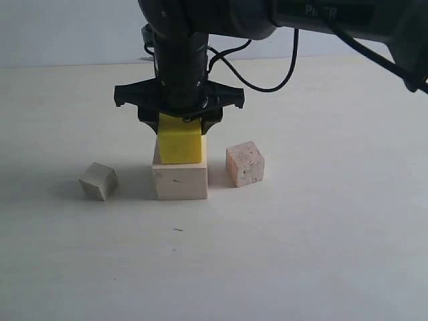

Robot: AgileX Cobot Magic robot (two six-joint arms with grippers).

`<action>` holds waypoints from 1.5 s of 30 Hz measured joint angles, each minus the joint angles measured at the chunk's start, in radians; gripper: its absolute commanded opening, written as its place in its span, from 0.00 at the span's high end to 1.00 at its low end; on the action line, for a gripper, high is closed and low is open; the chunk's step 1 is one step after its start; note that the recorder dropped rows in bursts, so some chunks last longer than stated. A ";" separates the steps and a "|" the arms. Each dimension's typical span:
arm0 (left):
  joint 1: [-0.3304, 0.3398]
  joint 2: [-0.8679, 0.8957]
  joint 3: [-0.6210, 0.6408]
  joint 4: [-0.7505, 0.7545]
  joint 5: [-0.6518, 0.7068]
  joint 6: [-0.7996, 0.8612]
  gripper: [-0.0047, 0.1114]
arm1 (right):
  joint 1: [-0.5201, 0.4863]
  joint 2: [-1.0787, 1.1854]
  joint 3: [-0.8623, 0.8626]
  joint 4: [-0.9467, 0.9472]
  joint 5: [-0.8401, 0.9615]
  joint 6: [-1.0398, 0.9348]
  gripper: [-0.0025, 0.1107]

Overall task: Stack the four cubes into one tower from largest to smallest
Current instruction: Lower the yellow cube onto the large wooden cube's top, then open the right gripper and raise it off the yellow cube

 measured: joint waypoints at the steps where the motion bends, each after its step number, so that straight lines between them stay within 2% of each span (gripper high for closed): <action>1: 0.000 0.000 0.000 0.000 0.000 0.000 0.96 | 0.000 0.000 0.000 0.002 0.000 0.000 0.43; 8: 0.000 0.000 0.000 0.000 0.000 0.000 0.96 | 0.000 0.000 0.000 0.004 -0.002 0.000 0.42; 13: 0.000 0.000 0.000 0.000 0.000 0.000 0.96 | 0.000 0.000 0.000 0.009 -0.014 -0.004 0.29; 15: 0.000 0.000 0.000 0.000 0.000 0.000 0.96 | 0.000 0.000 0.000 0.009 -0.018 -0.006 0.26; 31: 0.000 0.000 0.000 0.000 0.002 0.000 0.96 | 0.000 -0.002 0.000 0.027 0.042 -0.019 0.26; 45: 0.000 0.000 0.000 0.000 0.002 0.012 0.96 | 0.000 -0.097 0.000 0.099 0.036 -0.087 0.26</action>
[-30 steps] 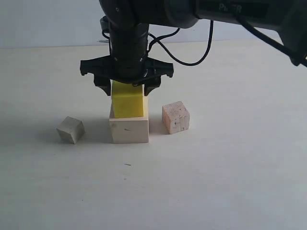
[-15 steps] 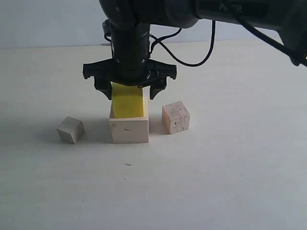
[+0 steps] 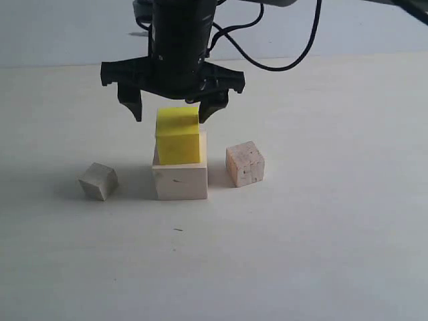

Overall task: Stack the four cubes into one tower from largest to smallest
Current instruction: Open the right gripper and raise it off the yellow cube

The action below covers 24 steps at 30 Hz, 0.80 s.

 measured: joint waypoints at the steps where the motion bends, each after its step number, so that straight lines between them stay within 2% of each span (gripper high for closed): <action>1: 0.000 0.000 0.000 0.000 0.000 0.000 0.96 | 0.000 -0.011 0.000 0.000 0.000 -0.002 0.26; 9: 0.000 0.000 0.000 0.000 0.004 0.000 0.96 | 0.000 -0.090 0.000 -0.033 0.038 -0.051 0.26; 18: 0.000 0.000 0.000 0.000 0.018 0.000 0.96 | 0.000 -0.133 -0.005 -0.231 0.103 -0.158 0.26; 24: 0.000 0.000 0.000 0.000 0.018 0.000 0.96 | 0.000 -0.135 -0.005 -0.275 0.106 -0.281 0.26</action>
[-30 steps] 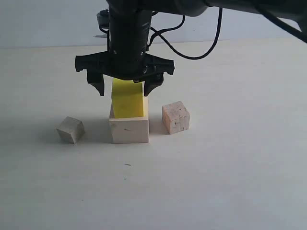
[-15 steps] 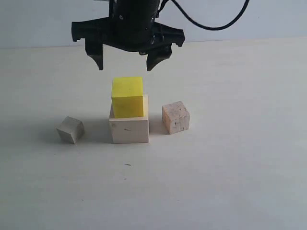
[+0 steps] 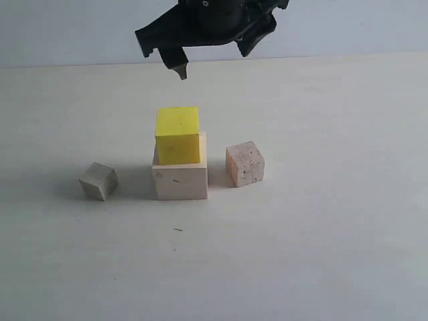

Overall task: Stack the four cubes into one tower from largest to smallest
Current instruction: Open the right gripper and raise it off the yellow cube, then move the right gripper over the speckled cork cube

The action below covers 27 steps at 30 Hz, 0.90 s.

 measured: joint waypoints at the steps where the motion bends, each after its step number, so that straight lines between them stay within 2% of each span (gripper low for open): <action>1: 0.000 0.000 0.000 0.000 0.000 0.000 0.96 | 0.000 0.000 0.000 -0.010 0.000 -0.008 0.26; 8: 0.000 0.000 0.000 0.000 0.002 0.000 0.96 | 0.000 -0.038 0.002 -0.095 0.002 0.031 0.29; 15: 0.000 0.000 0.000 0.013 0.009 0.000 0.96 | 0.000 -0.114 0.179 -0.143 -0.009 0.066 0.49; 23: 0.000 0.000 0.000 0.015 0.009 0.000 0.96 | 0.000 -0.153 0.444 -0.313 -0.001 0.231 0.49; 27: 0.000 0.000 0.000 0.015 0.009 0.000 0.96 | 0.000 -0.153 0.539 -0.337 -0.010 0.281 0.51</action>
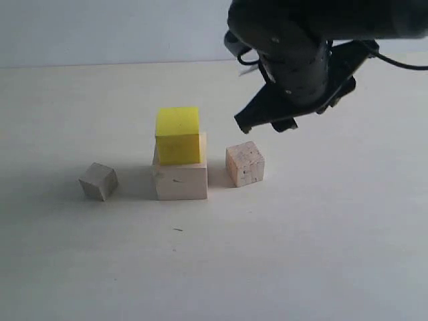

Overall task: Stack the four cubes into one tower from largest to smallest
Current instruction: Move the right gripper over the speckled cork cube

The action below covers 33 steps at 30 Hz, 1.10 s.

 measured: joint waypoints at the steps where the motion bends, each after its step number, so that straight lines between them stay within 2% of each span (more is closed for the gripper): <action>1: 0.000 0.000 0.000 0.000 0.002 0.000 0.96 | 0.000 0.000 0.022 -0.010 -0.002 0.023 0.53; 6: 0.000 0.000 0.000 0.000 0.018 0.000 0.96 | -0.044 -0.016 0.078 -0.030 -0.045 0.068 0.72; 11: 0.000 0.000 0.000 0.000 0.031 0.000 0.96 | -0.160 -0.057 0.080 -0.048 -0.060 0.076 0.83; 16: 0.000 0.000 0.000 0.000 0.035 0.000 0.96 | -0.271 -0.070 0.080 -0.048 -0.060 0.024 0.83; 20: 0.000 0.000 0.000 0.000 0.033 0.000 0.96 | -0.303 -0.073 0.080 -0.015 -0.104 -0.024 0.83; 29: 0.000 0.019 0.000 -0.034 0.024 -0.037 0.96 | -0.359 -0.081 0.080 0.266 -0.308 -0.189 0.83; 33: 0.000 0.047 0.000 -0.066 0.006 -0.047 0.96 | -0.372 -0.081 0.080 0.408 -0.364 -0.331 0.83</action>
